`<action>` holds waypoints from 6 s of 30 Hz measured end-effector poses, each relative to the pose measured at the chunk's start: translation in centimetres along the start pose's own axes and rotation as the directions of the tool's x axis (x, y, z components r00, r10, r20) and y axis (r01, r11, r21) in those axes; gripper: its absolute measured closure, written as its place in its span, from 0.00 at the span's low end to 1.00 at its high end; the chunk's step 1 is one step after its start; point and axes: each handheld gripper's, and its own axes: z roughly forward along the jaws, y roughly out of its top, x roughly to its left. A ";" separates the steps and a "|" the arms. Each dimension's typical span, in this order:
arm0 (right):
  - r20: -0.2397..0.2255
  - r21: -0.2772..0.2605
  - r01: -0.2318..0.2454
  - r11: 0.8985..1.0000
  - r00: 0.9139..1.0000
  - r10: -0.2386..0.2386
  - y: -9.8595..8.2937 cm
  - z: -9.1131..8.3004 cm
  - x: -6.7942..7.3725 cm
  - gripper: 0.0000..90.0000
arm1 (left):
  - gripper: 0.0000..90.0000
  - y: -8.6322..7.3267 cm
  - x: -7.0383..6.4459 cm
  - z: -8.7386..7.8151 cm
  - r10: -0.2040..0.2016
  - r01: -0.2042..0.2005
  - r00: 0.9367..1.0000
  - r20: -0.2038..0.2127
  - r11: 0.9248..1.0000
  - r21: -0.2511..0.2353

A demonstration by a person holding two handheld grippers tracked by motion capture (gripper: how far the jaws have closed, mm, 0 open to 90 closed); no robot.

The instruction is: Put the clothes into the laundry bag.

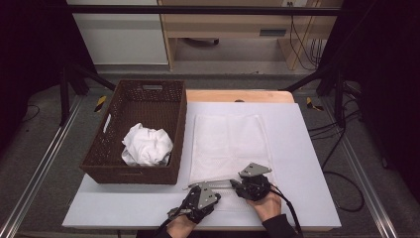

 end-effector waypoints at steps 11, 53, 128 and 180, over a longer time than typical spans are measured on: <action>0.034 0.042 0.015 0.999 0.999 -0.016 -0.1 -0.1 -0.3 0.74 | 0.96 0.0 0.4 0.0 -0.026 0.026 0.999 0.024 1.000 0.001; -0.044 -0.113 -0.108 0.988 0.994 0.104 0.9 -2.8 -1.5 0.98 | 0.72 3.4 2.5 -2.9 -0.061 0.056 0.997 -0.042 0.993 -0.104; -0.033 -0.195 -0.178 0.964 0.984 0.175 2.7 -3.8 -1.9 0.98 | 0.97 -0.7 2.2 -0.9 -0.104 0.104 0.994 0.036 0.995 -0.003; -0.026 -0.245 -0.159 0.956 0.987 0.158 3.1 -4.7 -2.1 0.98 | 0.27 3.1 4.7 -8.8 -0.166 0.162 0.986 -0.013 0.974 -0.157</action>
